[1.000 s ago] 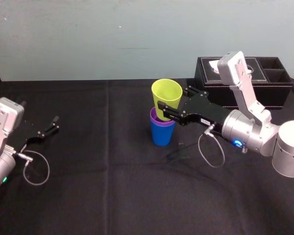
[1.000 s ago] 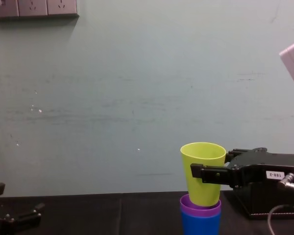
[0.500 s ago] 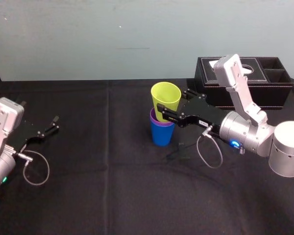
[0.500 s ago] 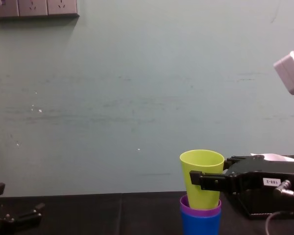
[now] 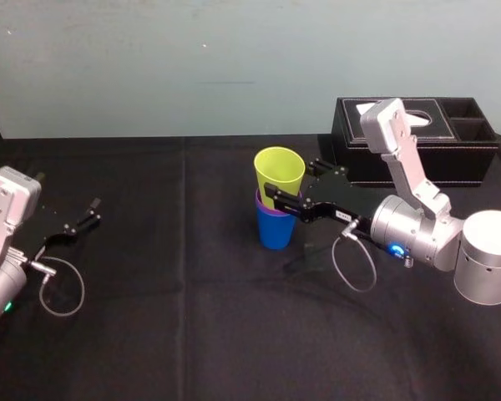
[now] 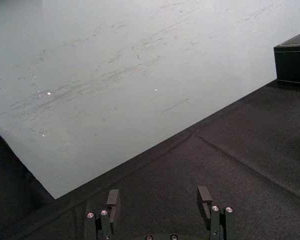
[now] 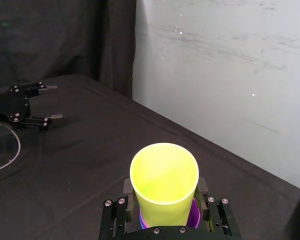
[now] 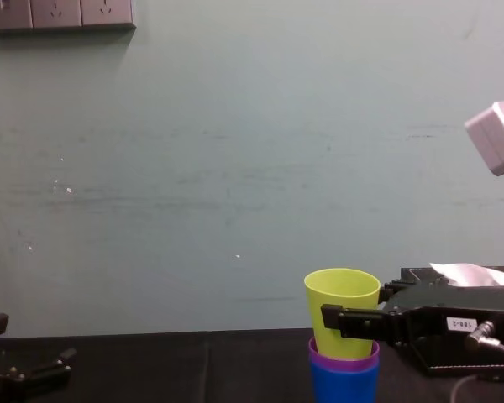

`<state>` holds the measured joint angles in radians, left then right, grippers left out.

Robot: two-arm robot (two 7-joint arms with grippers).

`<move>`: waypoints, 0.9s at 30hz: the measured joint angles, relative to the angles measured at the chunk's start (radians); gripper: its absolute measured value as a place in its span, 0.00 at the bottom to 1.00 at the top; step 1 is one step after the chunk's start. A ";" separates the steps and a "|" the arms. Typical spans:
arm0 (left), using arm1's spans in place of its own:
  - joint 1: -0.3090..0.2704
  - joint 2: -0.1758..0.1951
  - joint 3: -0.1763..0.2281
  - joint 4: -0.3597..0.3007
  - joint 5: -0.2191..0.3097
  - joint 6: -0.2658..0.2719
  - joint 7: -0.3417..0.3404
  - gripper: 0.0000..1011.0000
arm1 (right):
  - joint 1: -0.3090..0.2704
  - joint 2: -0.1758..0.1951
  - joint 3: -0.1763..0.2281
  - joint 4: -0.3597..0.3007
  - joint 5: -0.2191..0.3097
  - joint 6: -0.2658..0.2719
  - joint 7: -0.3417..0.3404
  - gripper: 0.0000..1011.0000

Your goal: Stack the three plastic cups sequentially using one hand.

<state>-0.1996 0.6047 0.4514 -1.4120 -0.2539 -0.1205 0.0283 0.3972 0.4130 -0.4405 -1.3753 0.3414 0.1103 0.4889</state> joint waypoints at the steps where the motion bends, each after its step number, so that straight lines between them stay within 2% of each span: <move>1: 0.000 0.000 0.000 0.000 0.000 0.000 0.000 1.00 | 0.000 0.000 0.000 0.001 0.000 0.000 0.000 0.72; 15: 0.000 0.000 0.000 0.000 0.000 0.000 0.000 1.00 | 0.001 0.000 -0.002 0.002 0.001 0.001 -0.001 0.72; 25: 0.000 0.000 0.000 0.000 0.000 0.000 0.000 1.00 | 0.000 0.001 -0.001 0.001 0.001 0.002 -0.001 0.97; 27: 0.000 0.000 0.000 0.000 0.000 0.000 0.000 1.00 | 0.000 0.001 -0.001 0.001 0.001 0.002 -0.001 0.99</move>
<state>-0.1996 0.6047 0.4514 -1.4120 -0.2539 -0.1206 0.0283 0.3971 0.4137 -0.4411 -1.3747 0.3425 0.1118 0.4881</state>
